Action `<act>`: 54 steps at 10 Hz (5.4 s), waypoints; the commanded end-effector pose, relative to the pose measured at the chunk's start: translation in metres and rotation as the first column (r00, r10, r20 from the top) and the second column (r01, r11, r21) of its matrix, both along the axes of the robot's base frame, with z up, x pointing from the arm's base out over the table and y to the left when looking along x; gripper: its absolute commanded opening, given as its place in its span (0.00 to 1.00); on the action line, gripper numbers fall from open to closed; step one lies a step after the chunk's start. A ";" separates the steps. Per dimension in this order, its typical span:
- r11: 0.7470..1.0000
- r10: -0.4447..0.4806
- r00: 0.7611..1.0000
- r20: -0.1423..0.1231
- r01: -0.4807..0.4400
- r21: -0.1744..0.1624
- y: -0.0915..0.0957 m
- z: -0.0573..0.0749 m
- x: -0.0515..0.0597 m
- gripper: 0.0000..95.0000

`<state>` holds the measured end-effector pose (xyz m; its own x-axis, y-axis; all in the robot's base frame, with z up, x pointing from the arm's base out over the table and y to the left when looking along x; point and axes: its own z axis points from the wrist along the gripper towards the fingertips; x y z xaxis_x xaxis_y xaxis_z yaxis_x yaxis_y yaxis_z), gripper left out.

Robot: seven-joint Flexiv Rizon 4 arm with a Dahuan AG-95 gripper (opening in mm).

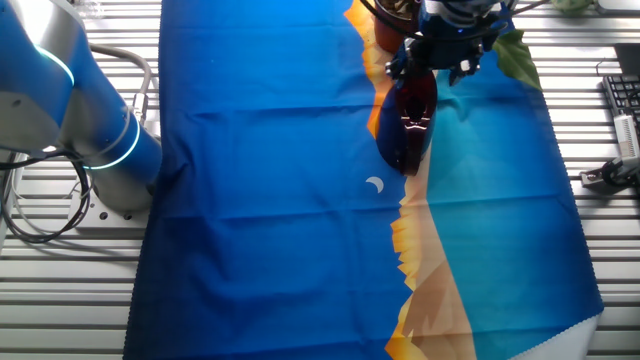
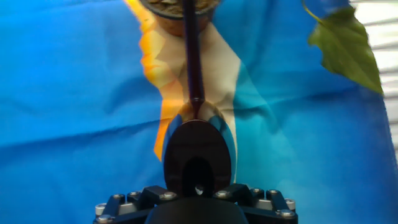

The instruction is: Water the plant

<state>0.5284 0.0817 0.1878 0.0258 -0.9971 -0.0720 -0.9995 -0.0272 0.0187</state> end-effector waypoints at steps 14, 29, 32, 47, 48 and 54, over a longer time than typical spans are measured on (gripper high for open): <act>0.998 -0.056 0.998 0.028 0.056 -0.009 0.007 -0.014 -0.015 0.80; 0.997 -0.072 0.996 0.050 0.072 -0.001 0.009 -0.035 -0.009 1.00; 0.997 -0.075 0.996 0.051 0.075 0.000 0.010 -0.039 -0.007 1.00; 0.998 -0.066 0.996 0.064 0.065 0.003 0.010 -0.052 0.002 1.00; 0.998 -0.063 0.996 0.065 0.063 0.003 0.009 -0.053 0.002 1.00; 0.998 -0.067 0.995 0.073 0.066 0.008 0.008 -0.061 0.000 1.00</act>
<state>0.5285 0.0890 0.1268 -0.0355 -0.9964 -0.0770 -0.9976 0.0399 -0.0562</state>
